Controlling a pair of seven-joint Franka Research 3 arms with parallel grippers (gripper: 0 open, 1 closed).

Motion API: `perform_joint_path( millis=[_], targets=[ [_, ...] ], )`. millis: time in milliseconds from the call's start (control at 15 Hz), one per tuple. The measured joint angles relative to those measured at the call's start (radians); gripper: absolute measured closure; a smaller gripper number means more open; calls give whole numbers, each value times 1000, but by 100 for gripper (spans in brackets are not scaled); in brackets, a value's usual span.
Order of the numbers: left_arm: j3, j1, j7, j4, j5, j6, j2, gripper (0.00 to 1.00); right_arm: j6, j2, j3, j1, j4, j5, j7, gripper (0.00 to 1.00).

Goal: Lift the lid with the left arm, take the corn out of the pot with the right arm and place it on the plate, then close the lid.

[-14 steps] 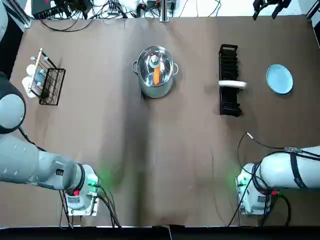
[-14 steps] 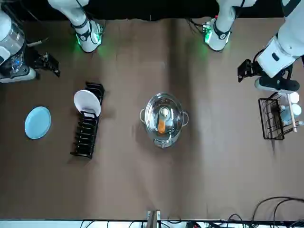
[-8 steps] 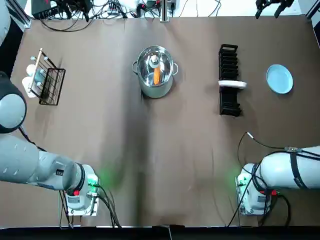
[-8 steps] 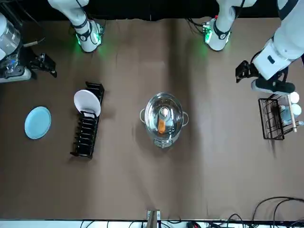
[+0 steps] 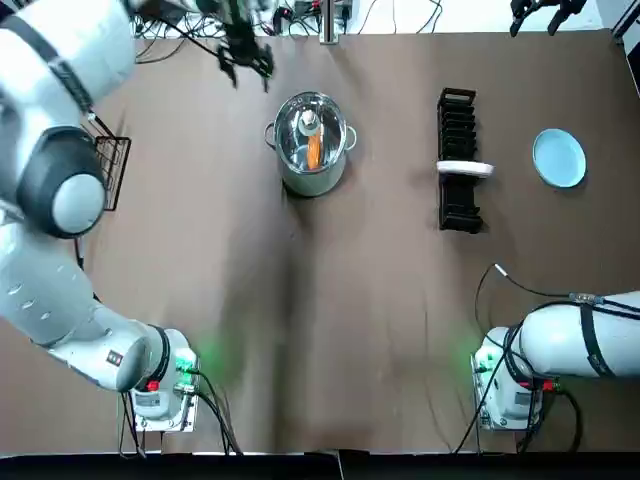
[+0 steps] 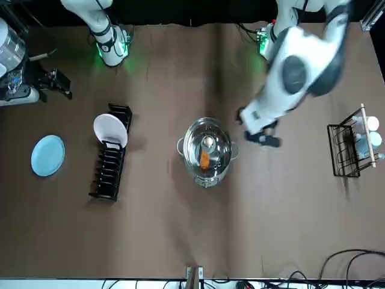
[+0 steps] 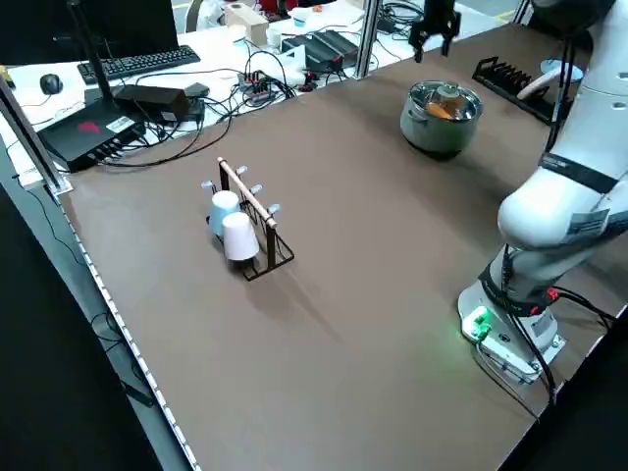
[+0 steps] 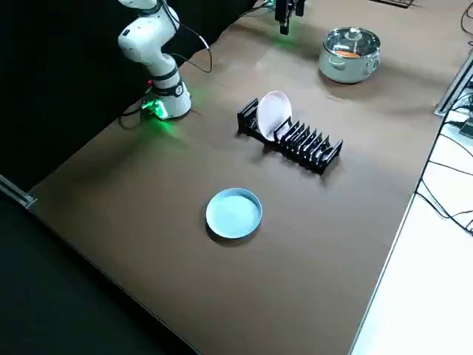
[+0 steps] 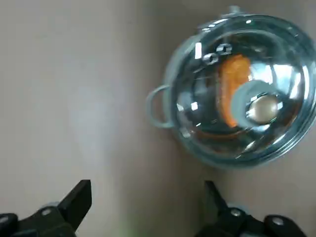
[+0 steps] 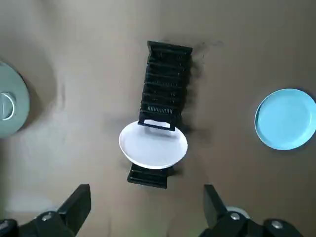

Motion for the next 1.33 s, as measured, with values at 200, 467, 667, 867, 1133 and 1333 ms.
perform_joint_path(
  millis=[200, 467, 667, 867, 1133, 1333],
  targets=[
    [-1, -87, -122, 1, 0, 135, 92, 0, 26, 19, 3, 0, -1, -1, 0, 0],
    [-1, -148, -212, 1, 0, 319, 173, 0, 48, 26, -7, -23, 15, -6, 0, 0],
    [0, -167, -241, 2, 0, 430, 223, 0, 54, 27, -7, -36, 25, -6, -1, 0],
    [0, -187, -252, 4, 0, 452, 242, 6, 60, 62, 4, -32, 25, -1, -1, 0],
    [4, -199, -254, 8, 0, 443, 242, 18, 67, 111, 13, 29, 25, 0, 1, 0],
    [9, -199, -254, 17, 1, 397, 242, 29, 73, 120, 11, 38, 35, -4, 1, 0]
  ],
)
